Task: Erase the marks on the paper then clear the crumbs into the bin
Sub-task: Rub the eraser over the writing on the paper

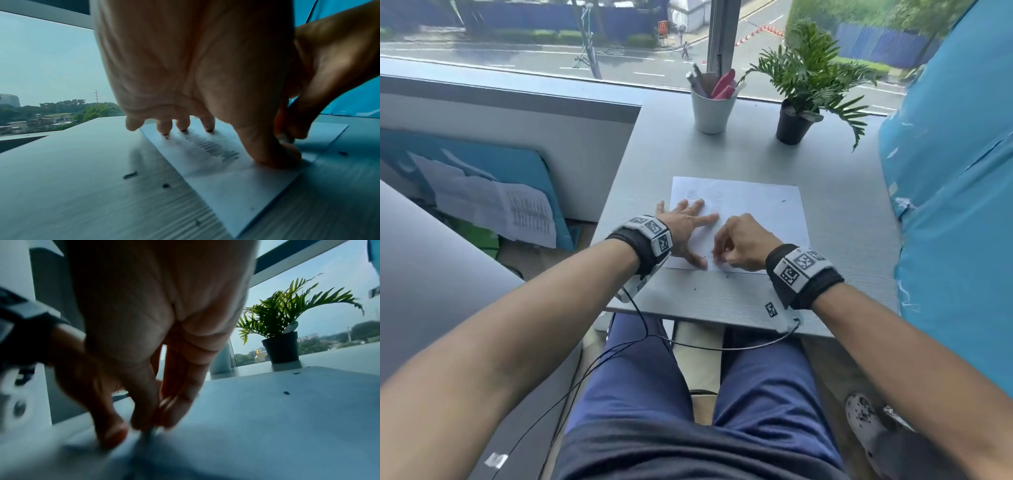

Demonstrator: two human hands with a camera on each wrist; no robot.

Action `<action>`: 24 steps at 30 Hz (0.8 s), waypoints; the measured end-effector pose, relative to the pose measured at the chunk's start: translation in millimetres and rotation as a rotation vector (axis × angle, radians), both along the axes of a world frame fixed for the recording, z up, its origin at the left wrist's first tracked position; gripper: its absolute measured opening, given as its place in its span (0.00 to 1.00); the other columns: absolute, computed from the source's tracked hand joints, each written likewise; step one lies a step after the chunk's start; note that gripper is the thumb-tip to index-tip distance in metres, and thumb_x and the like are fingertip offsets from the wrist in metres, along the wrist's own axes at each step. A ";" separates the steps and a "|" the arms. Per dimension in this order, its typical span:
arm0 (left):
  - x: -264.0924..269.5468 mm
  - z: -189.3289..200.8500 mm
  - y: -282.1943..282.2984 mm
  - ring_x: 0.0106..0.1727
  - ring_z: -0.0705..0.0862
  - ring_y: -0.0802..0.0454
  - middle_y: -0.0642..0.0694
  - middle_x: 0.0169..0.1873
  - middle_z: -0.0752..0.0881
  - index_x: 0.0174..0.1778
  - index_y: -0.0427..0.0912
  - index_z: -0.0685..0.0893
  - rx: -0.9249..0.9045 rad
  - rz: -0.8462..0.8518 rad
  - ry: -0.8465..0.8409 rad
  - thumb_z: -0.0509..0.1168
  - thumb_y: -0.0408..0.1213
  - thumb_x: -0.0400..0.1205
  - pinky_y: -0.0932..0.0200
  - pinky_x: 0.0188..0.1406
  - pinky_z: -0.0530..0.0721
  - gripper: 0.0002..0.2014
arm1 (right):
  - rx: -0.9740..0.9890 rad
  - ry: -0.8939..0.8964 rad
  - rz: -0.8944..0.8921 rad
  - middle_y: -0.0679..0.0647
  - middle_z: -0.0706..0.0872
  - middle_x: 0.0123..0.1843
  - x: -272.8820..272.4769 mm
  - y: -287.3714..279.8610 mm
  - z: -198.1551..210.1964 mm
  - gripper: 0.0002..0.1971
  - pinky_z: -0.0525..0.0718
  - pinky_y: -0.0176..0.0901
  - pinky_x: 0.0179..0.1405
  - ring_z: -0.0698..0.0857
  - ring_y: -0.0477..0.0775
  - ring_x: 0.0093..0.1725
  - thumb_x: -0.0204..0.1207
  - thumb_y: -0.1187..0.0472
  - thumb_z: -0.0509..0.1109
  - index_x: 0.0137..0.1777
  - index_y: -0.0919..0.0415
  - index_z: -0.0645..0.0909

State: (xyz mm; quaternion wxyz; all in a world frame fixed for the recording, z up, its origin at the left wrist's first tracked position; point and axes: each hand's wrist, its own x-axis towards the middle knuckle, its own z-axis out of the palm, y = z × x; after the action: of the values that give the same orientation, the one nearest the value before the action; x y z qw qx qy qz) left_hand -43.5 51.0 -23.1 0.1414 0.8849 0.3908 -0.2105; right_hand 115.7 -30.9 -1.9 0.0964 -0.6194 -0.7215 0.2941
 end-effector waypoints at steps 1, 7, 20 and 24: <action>0.1 0.4 -0.1 0.86 0.40 0.42 0.48 0.86 0.38 0.85 0.65 0.41 -0.003 0.003 -0.003 0.71 0.73 0.65 0.24 0.78 0.42 0.59 | -0.026 -0.017 0.036 0.49 0.89 0.35 0.3 2.5 4.0 0.05 0.85 0.33 0.36 0.86 0.44 0.33 0.66 0.70 0.79 0.39 0.61 0.92; 0.7 3.3 -0.7 0.86 0.39 0.42 0.49 0.86 0.37 0.85 0.66 0.41 -0.026 0.017 0.003 0.71 0.72 0.66 0.25 0.78 0.38 0.58 | 0.130 -0.076 -0.060 0.52 0.91 0.37 10.6 24.2 6.2 0.06 0.90 0.43 0.40 0.87 0.48 0.34 0.66 0.69 0.77 0.40 0.60 0.92; 0.2 5.8 -1.7 0.86 0.38 0.42 0.50 0.86 0.36 0.85 0.65 0.41 -0.042 0.018 -0.002 0.71 0.72 0.66 0.23 0.77 0.38 0.58 | 0.106 -0.071 0.000 0.48 0.88 0.36 7.3 -2.7 1.1 0.05 0.78 0.25 0.31 0.81 0.38 0.30 0.70 0.69 0.75 0.41 0.60 0.91; -0.5 4.7 -1.5 0.86 0.37 0.42 0.51 0.85 0.34 0.84 0.66 0.40 -0.064 0.015 0.005 0.71 0.72 0.65 0.21 0.76 0.39 0.59 | 0.000 -0.067 0.095 0.46 0.89 0.35 6.4 -0.8 7.2 0.05 0.82 0.27 0.36 0.85 0.40 0.34 0.68 0.67 0.79 0.40 0.57 0.92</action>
State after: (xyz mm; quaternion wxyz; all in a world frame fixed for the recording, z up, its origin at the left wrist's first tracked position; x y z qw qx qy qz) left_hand -43.9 49.5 -18.5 0.1702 0.8763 0.3910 -0.2241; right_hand 122.1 -31.7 5.3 0.0583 -0.5940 -0.7528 0.2775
